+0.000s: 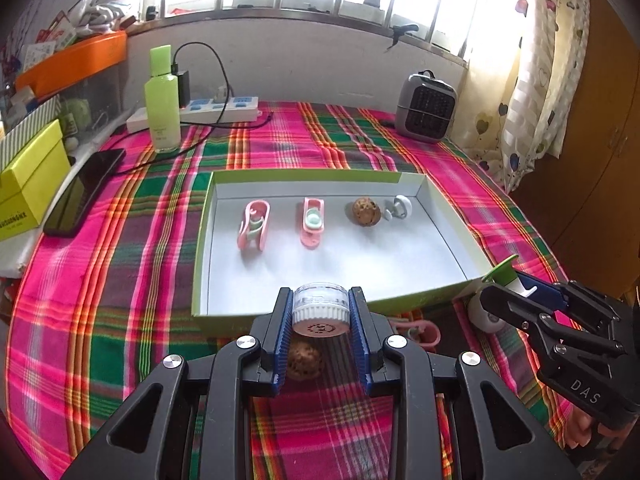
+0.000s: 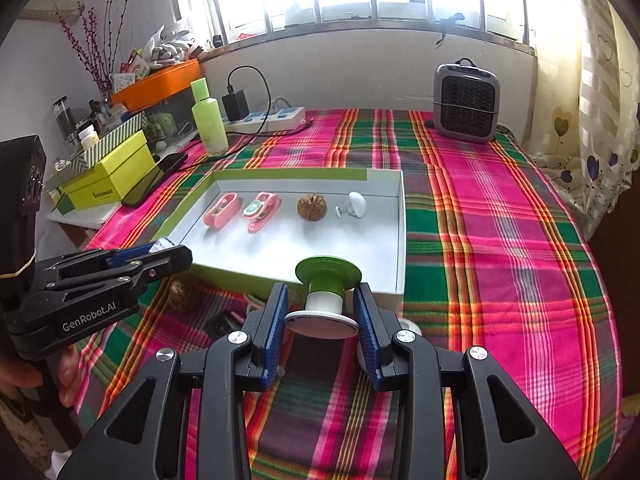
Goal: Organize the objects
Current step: 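Carry the spool and white container over the tray with both grippers, then lower spool and white container into the tray and open both grippers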
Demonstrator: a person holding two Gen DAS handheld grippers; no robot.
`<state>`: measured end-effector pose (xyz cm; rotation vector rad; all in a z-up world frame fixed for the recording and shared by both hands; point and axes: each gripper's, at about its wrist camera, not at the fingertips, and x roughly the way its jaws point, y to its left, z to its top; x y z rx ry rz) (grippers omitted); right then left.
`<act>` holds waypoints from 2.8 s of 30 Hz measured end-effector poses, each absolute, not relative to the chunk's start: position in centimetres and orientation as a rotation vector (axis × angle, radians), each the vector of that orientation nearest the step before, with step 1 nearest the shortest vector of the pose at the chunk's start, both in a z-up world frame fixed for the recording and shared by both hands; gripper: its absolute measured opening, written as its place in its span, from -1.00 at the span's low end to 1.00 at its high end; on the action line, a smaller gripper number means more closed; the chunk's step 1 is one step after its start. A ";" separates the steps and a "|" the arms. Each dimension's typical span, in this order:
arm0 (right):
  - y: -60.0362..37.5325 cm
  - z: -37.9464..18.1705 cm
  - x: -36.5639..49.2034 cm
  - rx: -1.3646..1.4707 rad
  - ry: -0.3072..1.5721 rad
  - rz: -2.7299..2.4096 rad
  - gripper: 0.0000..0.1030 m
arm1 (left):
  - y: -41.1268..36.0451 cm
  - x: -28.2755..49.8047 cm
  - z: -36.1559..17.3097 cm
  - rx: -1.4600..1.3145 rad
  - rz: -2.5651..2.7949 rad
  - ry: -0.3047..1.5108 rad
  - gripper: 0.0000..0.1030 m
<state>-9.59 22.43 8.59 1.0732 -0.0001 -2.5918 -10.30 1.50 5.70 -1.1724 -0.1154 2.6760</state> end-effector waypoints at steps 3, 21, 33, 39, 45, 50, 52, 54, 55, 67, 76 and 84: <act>22.4 8.7 -10.9 1.080 -0.006 -2.590 -0.32 | 1.7 -11.5 5.7 -1.175 2.667 -0.124 -0.50; 22.5 7.9 -16.9 1.122 -0.016 -2.585 -0.32 | 4.6 -16.7 4.9 -1.192 2.629 -0.071 -0.50; 22.5 6.7 -18.9 1.169 0.013 -2.558 -0.32 | 5.3 -18.6 3.7 -1.245 2.598 -0.036 -0.50; 22.4 6.2 -19.6 1.183 0.032 -2.540 -0.32 | 5.5 -19.1 3.2 -1.271 2.587 -0.022 -0.50; 22.0 5.8 -20.0 1.193 0.056 -2.534 -0.32 | 5.6 -19.4 3.0 -1.274 2.593 -0.014 -0.50; 21.8 5.8 -20.4 1.185 0.070 -2.536 -0.32 | 5.8 -19.8 2.5 -1.289 2.588 -0.009 -0.50; 21.6 5.7 -20.5 1.181 0.088 -2.540 -0.32 | 5.7 -20.0 2.4 -1.294 2.587 -0.010 -0.50; 21.5 5.7 -20.5 1.176 0.098 -2.537 -0.32 | 5.7 -20.1 2.3 -1.298 2.589 -0.014 -0.50; 21.5 5.6 -20.6 1.173 0.100 -2.538 -0.32 | 5.7 -20.2 2.2 -1.299 2.590 -0.019 -0.50; 20.7 5.3 -21.2 1.147 0.142 -2.555 -0.32 | 5.5 -20.7 1.9 -1.302 2.601 -0.016 -0.50; 20.3 5.1 -21.1 1.144 0.171 -2.551 -0.32 | 5.5 -20.7 1.9 -1.303 2.600 -0.017 -0.50; 20.2 5.1 -21.0 1.150 0.186 -2.555 -0.32 | 5.5 -20.7 1.9 -1.303 2.602 -0.014 -0.49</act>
